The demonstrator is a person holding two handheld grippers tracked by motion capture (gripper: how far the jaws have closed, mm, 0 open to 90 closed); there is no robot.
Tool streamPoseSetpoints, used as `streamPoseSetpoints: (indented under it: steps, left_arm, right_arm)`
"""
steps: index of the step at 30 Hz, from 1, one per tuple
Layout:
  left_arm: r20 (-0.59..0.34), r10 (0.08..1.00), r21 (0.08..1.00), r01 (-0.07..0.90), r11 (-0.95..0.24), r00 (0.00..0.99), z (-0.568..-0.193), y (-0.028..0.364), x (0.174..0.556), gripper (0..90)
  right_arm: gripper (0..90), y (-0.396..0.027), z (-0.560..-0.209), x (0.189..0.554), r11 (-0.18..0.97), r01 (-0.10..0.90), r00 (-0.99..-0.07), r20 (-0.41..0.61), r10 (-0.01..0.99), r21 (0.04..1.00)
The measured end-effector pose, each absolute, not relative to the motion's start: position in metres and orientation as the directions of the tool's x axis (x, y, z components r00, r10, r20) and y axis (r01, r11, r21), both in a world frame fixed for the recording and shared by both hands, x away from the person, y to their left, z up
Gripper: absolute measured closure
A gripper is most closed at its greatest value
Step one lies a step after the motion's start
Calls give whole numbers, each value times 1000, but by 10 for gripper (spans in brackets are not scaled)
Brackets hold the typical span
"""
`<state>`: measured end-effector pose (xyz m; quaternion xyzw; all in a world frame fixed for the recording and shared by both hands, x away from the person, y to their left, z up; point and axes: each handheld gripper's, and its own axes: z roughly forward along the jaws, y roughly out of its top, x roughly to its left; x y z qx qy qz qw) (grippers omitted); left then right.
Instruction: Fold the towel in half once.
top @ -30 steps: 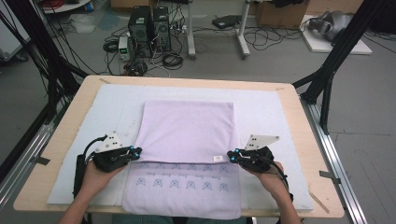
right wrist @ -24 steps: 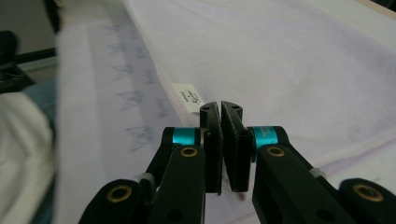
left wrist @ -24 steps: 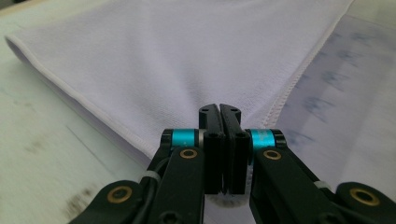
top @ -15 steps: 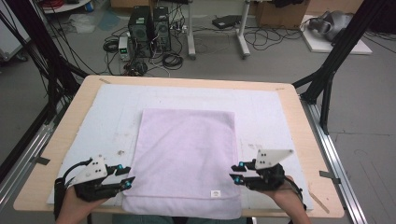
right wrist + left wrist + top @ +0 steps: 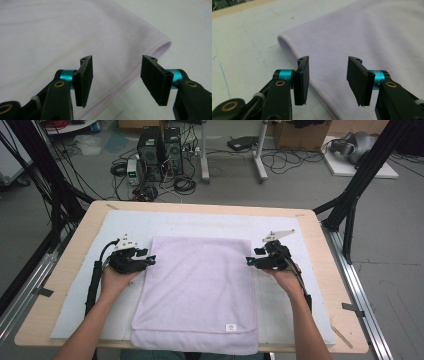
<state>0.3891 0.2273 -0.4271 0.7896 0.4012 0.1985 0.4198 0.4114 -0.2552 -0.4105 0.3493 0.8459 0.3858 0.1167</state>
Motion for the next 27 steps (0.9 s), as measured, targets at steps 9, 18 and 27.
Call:
streamPoseSetpoints:
  steps: [9, 18, 27]
  left_arm:
    - [-32, 847, 801, 521, -296, 530, -451, 224, 409, 543]
    - [33, 873, 796, 516, -317, 486, -442, 208, 420, 875]
    - [72, 893, 879, 395, -267, 444, -394, 217, 431, 878]
  right_arm:
    - [443, -247, -443, 444, 423, 574, -662, 93, 744, 702]
    - [838, -237, -434, 445, 470, 534, -688, 38, 724, 702]
    - [840, -229, -375, 463, 496, 426, -663, -112, 740, 757]
